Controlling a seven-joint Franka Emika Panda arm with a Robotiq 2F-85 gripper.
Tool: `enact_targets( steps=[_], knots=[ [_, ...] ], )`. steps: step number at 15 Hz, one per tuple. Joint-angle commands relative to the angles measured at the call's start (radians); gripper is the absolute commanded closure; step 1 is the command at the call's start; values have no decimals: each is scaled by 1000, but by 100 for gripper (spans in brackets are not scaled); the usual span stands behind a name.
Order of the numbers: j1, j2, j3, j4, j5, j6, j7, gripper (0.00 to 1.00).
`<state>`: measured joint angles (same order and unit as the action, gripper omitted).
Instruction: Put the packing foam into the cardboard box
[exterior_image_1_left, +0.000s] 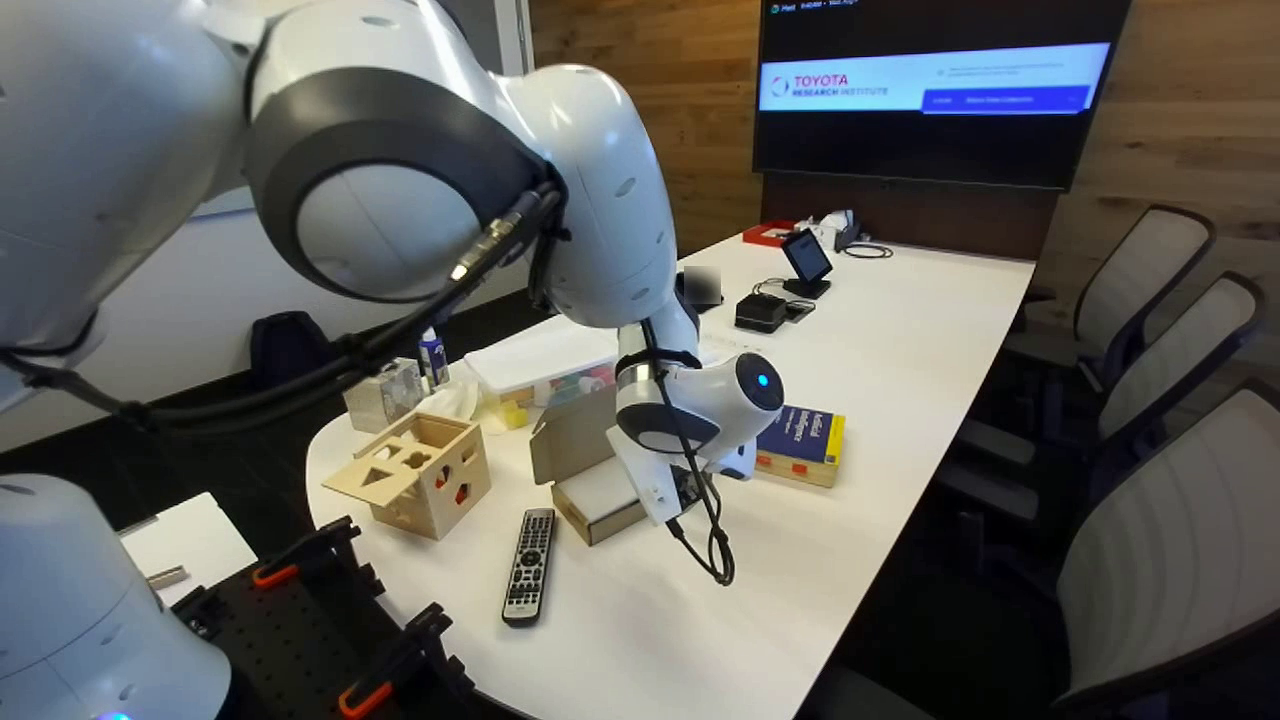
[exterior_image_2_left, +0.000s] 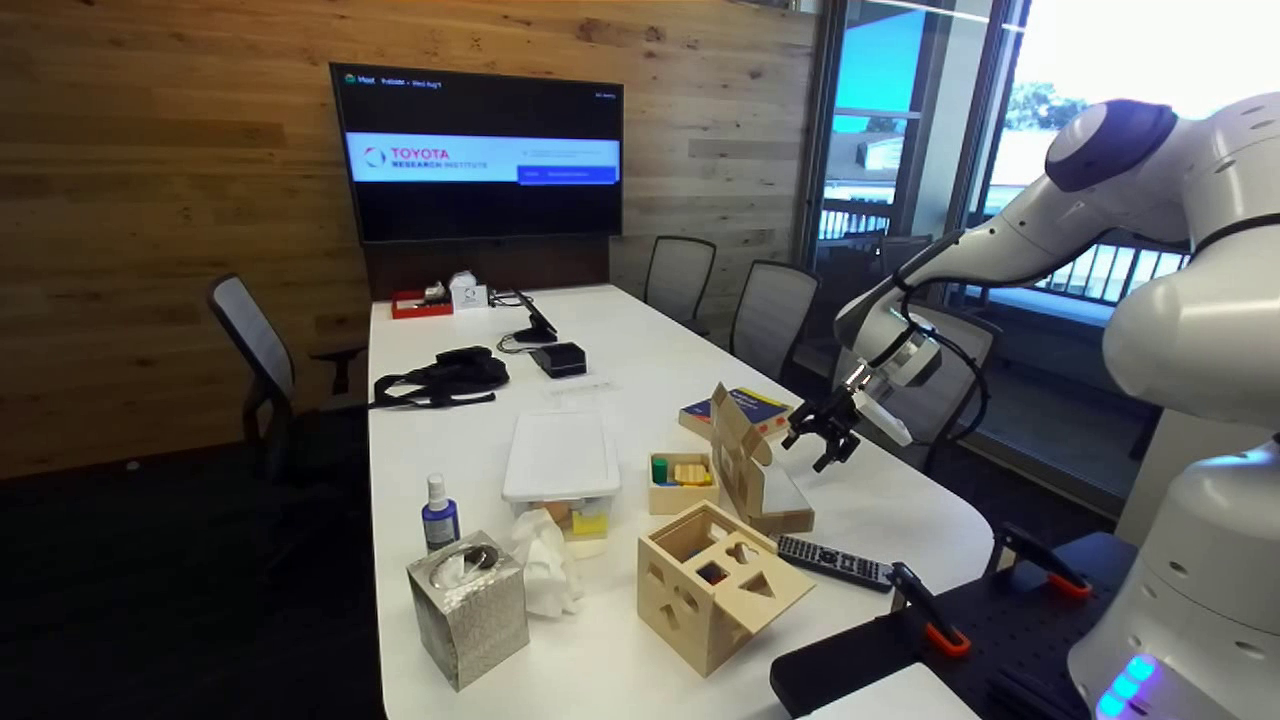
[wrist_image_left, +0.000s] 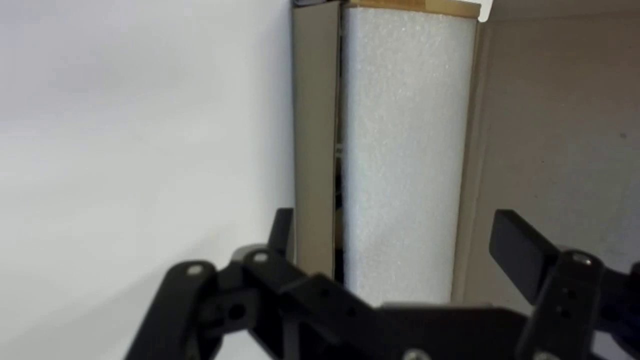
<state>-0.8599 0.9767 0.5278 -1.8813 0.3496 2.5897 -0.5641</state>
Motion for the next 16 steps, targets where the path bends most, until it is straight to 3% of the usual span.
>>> enact_targets(
  steps=[1,5,8,12,16],
  knots=[
    [77,-96,-49,-67,12,39,32,0],
    [179,-241,-98,-138,-8,35,80,0],
    [295,-378,-172,-171,-33,-19,164,0],
    [464,-520,-307,-154,-62,-194,243,0],
    [571,-596,-408,-127,-91,-360,236,0]
  ],
)
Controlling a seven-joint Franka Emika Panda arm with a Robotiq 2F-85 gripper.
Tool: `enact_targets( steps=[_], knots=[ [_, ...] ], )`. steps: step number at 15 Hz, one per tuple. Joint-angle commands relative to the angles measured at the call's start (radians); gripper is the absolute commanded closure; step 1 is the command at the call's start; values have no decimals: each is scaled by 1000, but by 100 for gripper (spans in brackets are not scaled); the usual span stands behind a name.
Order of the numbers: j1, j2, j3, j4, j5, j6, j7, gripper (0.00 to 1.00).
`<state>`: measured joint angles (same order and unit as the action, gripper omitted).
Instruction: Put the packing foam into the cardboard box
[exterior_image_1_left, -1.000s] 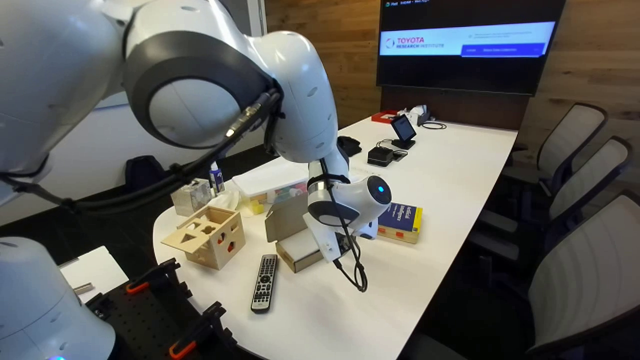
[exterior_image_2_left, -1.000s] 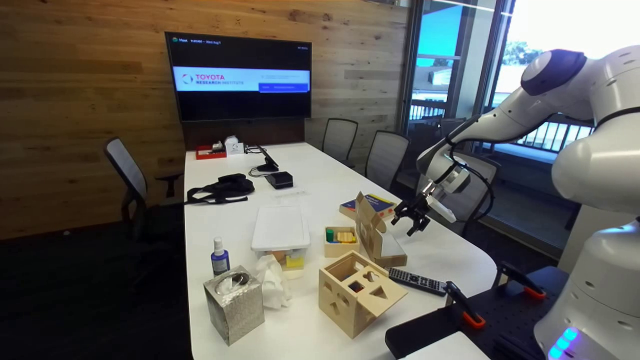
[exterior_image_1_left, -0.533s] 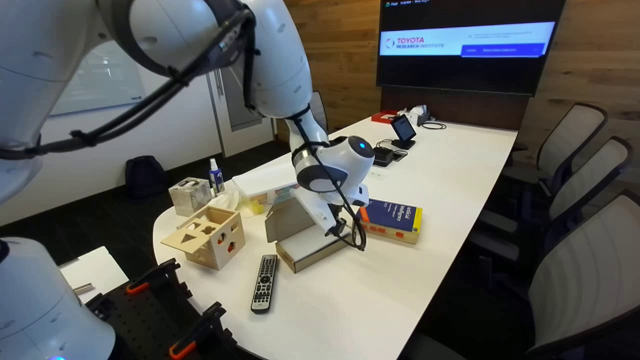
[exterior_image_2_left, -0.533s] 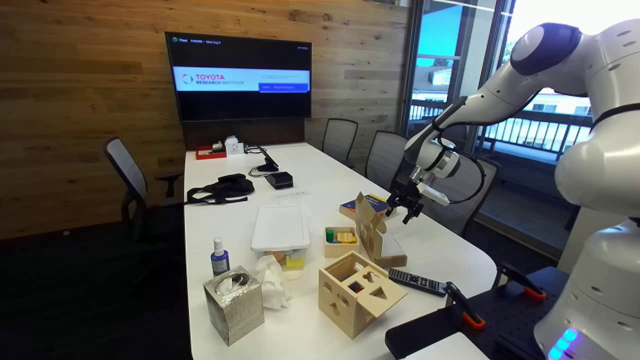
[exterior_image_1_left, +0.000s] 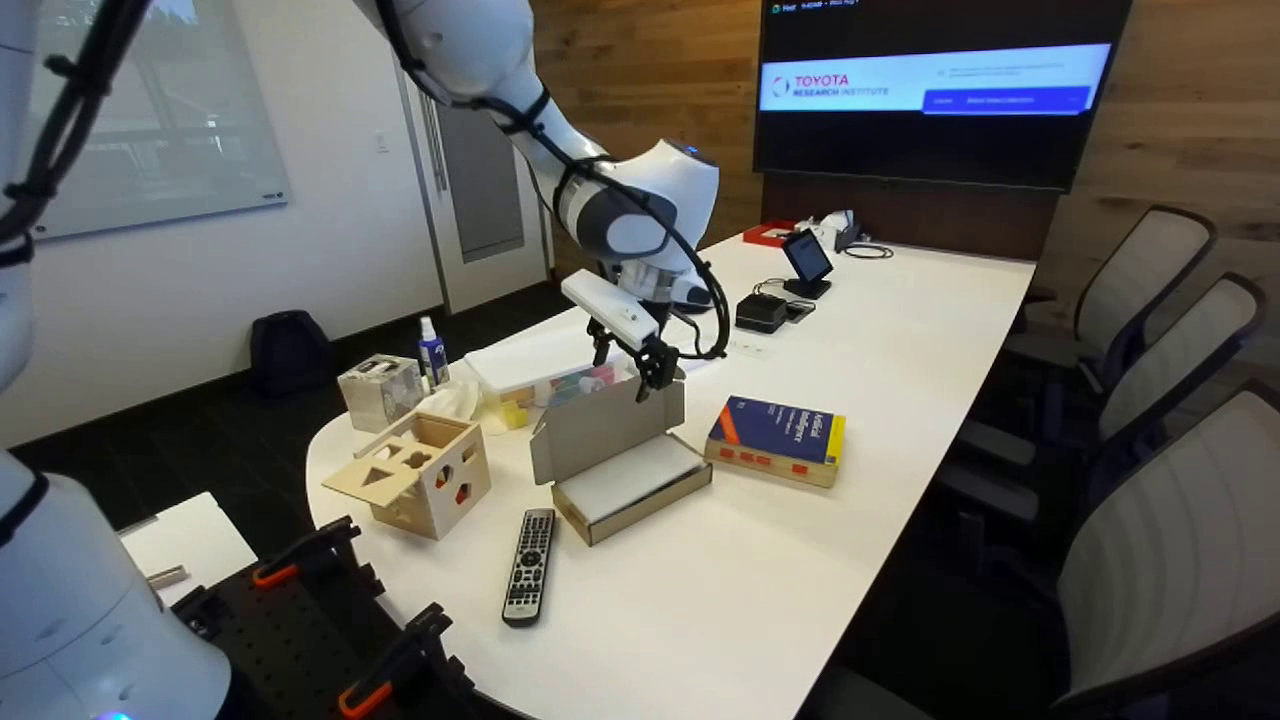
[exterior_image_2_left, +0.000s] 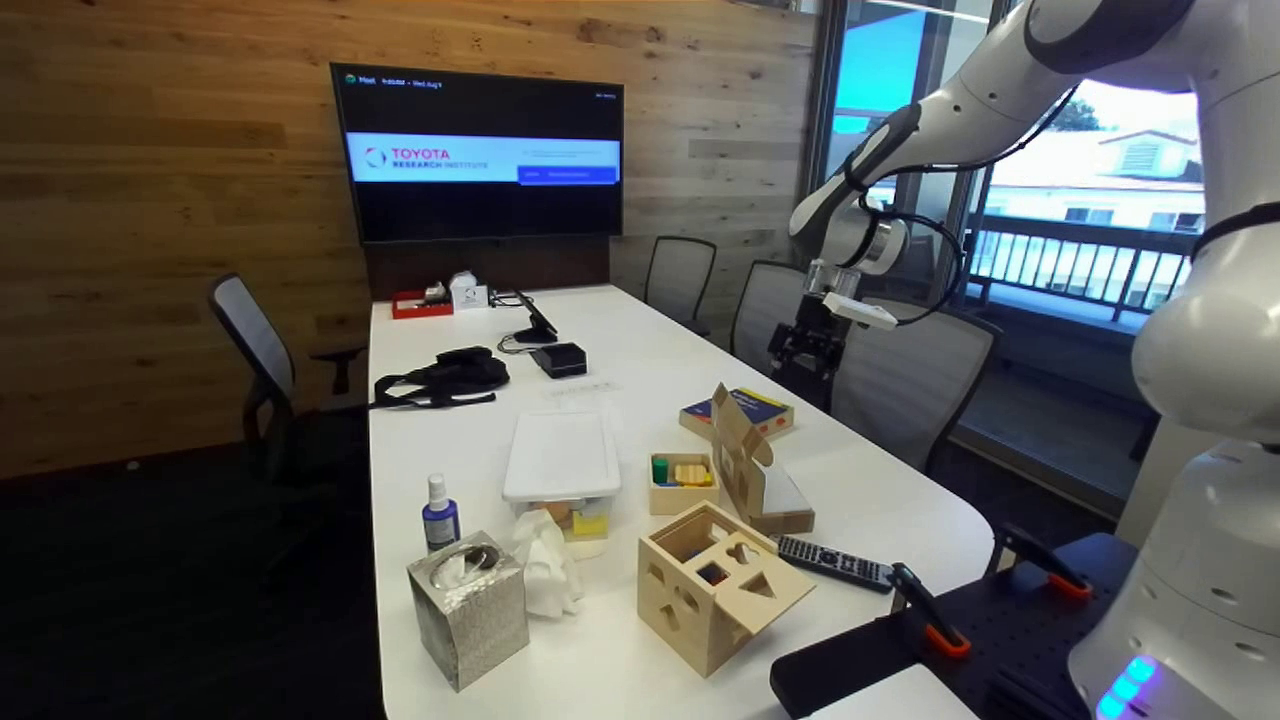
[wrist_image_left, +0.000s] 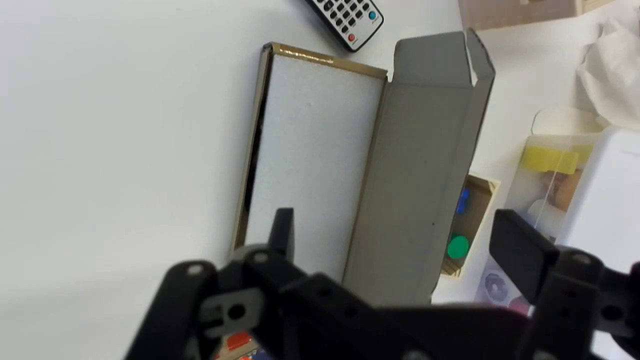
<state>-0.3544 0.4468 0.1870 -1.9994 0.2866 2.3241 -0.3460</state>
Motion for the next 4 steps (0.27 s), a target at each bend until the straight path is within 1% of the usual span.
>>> enact_targets(
  steps=[1,4],
  knots=[
    [82,-77,-85,-4,-33,-128,9,0],
    [120,-87,-126,7,-53,-188,-5,0]
  ],
)
